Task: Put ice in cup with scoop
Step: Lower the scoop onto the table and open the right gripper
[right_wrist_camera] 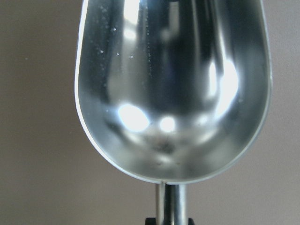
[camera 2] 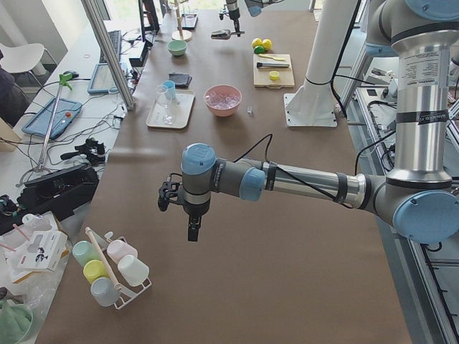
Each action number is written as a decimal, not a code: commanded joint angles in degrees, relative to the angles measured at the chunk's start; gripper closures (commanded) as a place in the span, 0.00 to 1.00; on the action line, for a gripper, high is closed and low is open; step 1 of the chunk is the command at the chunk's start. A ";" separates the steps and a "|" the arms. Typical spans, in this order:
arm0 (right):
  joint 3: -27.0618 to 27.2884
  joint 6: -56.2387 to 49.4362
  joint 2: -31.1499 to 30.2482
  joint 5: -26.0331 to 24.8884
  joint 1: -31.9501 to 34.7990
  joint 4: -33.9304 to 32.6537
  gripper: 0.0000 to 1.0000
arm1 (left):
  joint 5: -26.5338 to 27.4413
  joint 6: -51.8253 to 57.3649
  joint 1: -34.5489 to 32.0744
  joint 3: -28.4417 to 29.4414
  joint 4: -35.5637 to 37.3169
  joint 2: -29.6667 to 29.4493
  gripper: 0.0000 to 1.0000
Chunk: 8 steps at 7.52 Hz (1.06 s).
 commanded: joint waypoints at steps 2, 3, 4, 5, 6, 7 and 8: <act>-0.73 -0.41 -0.06 0.24 2.44 0.09 0.02 | 0.00 0.00 0.03 0.10 0.05 -0.03 0.01; -0.38 -0.58 -0.50 0.67 3.93 0.09 0.01 | 0.00 0.00 0.03 0.10 0.05 -0.12 0.01; 1.10 -2.07 -1.72 1.72 6.46 -0.52 0.01 | 0.00 0.00 0.03 0.10 0.05 -0.12 0.01; 1.55 -5.56 -2.34 3.56 9.88 -1.92 0.01 | 0.00 0.00 0.03 0.10 -0.04 -0.12 0.01; 2.78 -11.51 -2.35 3.93 13.31 -6.89 0.01 | 0.00 0.00 0.03 0.01 -0.04 -0.12 0.01; 4.96 -18.79 -2.17 3.84 17.26 -14.86 0.01 | 0.00 0.00 0.12 0.10 -0.04 -0.21 0.01; 7.25 -22.70 -2.09 2.80 19.56 -21.38 0.01 | 0.00 0.00 0.12 0.19 -0.04 -0.21 0.01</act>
